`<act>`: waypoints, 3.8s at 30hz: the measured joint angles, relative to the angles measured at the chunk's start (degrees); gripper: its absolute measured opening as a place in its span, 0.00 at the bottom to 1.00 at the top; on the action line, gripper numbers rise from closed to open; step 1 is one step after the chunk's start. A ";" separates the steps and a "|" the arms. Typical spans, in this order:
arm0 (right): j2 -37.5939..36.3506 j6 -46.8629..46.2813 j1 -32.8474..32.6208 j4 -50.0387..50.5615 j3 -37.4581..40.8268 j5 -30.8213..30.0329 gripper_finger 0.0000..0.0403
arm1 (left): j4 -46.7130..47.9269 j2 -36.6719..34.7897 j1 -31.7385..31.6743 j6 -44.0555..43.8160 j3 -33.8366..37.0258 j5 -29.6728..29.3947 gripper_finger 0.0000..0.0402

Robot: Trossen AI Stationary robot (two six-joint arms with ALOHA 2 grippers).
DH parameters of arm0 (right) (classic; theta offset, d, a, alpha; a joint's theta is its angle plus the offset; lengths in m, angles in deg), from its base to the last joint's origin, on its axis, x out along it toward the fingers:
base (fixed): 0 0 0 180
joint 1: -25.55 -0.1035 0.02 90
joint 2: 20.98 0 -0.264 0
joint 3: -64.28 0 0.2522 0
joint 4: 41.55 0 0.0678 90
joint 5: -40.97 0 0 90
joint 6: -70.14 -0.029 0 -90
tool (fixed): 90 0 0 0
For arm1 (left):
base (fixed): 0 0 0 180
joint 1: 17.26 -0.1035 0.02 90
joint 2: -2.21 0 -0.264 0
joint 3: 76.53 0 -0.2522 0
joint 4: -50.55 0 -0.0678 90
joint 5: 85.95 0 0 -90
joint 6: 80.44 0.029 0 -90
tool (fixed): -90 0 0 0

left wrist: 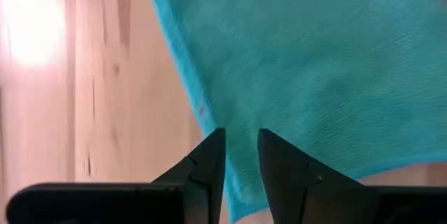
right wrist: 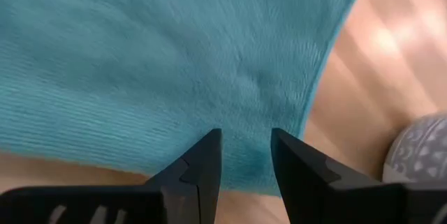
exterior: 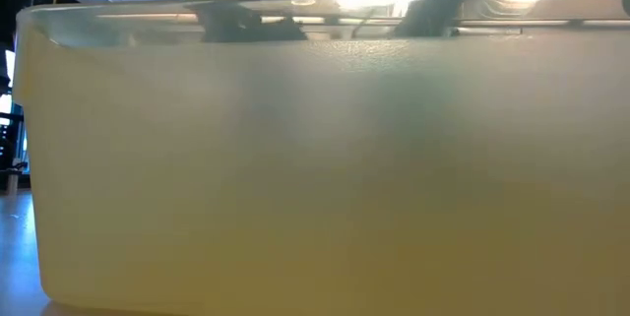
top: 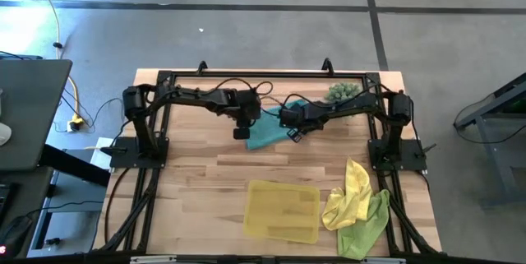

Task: Roll microfiber towels into tight, uniform cylinder then place into a basket
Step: Roll the blue towel

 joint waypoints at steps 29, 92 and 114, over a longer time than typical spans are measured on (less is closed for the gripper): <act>-0.04 39.05 7.38 -24.96 3.12 -7.62 0.29 | -5.13 2.55 12.94 -34.12 1.26 2.49 0.13; -18.55 41.20 0.29 -2.25 -0.13 1.30 0.29 | 10.04 -4.57 15.77 -9.83 -4.98 -1.67 0.13; -44.44 38.05 -18.68 -57.12 44.84 9.94 0.29 | -38.40 -27.54 16.22 -10.84 33.34 3.22 0.20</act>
